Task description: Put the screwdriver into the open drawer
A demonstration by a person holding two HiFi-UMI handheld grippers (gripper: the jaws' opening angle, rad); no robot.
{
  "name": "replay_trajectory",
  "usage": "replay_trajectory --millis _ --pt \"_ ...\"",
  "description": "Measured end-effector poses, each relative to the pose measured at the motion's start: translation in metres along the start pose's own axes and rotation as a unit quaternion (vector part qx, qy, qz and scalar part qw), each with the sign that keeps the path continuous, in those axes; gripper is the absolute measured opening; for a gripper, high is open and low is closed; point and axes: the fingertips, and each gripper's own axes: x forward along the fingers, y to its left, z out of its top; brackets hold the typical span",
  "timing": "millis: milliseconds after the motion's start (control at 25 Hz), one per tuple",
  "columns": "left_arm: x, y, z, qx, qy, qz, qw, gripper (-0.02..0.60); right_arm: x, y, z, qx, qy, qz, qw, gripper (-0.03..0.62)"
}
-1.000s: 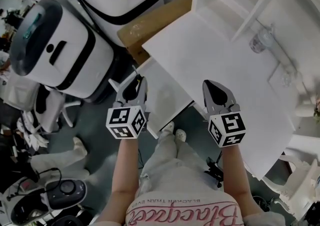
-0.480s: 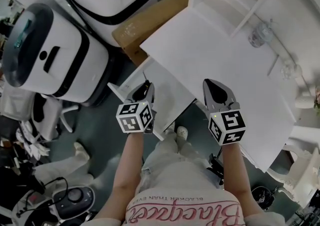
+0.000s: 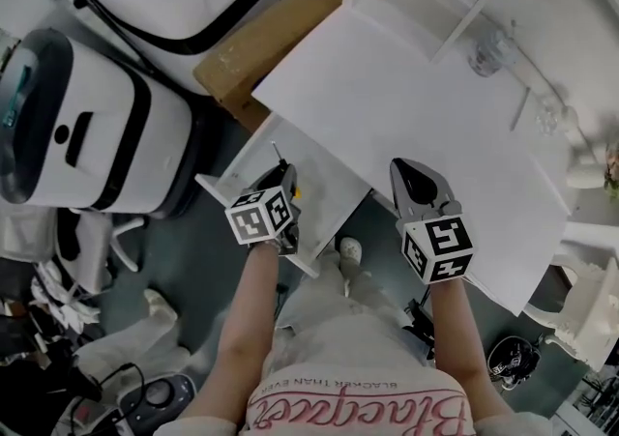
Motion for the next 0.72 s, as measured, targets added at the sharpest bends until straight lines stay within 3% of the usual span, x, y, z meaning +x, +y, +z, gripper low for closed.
replay_trajectory --millis 400,720 --pt "0.048 0.02 -0.042 -0.056 0.073 0.0 0.9957 0.092 0.008 -0.008 -0.016 0.02 0.023 -0.017 0.999 0.003" --pt "0.073 0.033 -0.067 -0.055 0.128 0.001 0.9903 0.092 0.017 -0.008 -0.026 0.047 0.032 -0.011 0.998 0.003"
